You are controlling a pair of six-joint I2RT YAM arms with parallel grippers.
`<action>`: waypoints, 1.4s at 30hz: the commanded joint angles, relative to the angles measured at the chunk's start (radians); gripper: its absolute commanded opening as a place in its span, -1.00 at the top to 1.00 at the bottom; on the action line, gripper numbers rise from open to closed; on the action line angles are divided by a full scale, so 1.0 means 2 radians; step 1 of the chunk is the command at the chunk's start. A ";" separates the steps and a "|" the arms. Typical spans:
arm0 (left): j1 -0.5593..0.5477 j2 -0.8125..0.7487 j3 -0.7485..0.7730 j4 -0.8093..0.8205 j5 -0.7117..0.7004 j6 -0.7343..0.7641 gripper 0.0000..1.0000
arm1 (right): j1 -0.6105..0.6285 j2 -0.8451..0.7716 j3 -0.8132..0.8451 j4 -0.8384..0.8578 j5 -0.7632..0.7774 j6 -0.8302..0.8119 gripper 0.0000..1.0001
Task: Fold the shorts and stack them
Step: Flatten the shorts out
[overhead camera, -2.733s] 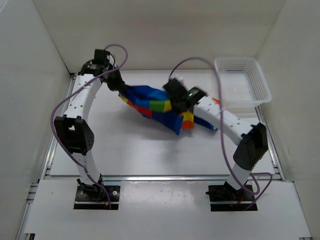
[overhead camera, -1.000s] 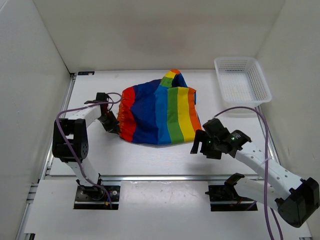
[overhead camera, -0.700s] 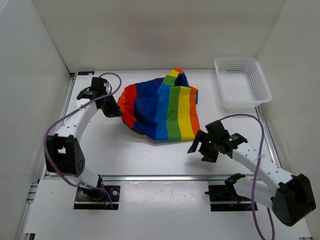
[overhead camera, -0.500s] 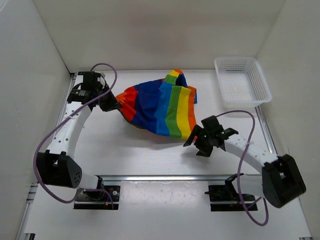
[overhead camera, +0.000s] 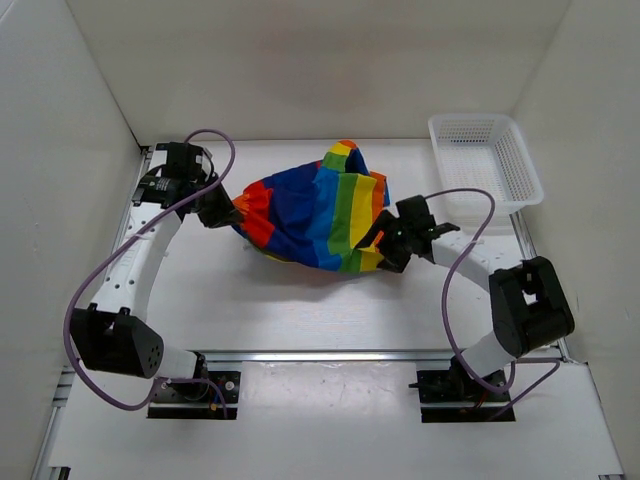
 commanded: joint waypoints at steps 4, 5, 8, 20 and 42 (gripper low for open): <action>-0.006 -0.024 0.039 -0.012 0.008 0.001 0.79 | -0.056 0.015 0.093 0.028 -0.010 -0.025 -0.76; -0.006 -0.024 0.039 -0.012 0.008 -0.004 0.79 | -0.056 0.028 0.113 0.013 -0.010 -0.032 -0.76; -0.006 -0.024 0.034 -0.012 0.008 -0.004 0.79 | -0.056 0.060 0.172 -0.049 -0.017 -0.062 -0.74; -0.010 -0.024 0.039 -0.017 0.003 -0.004 0.79 | 0.002 -0.135 0.085 -0.129 0.167 -0.089 -0.15; -0.040 0.031 0.150 -0.035 0.014 -0.028 0.79 | -0.025 -0.052 -0.079 0.157 -0.053 0.103 -0.78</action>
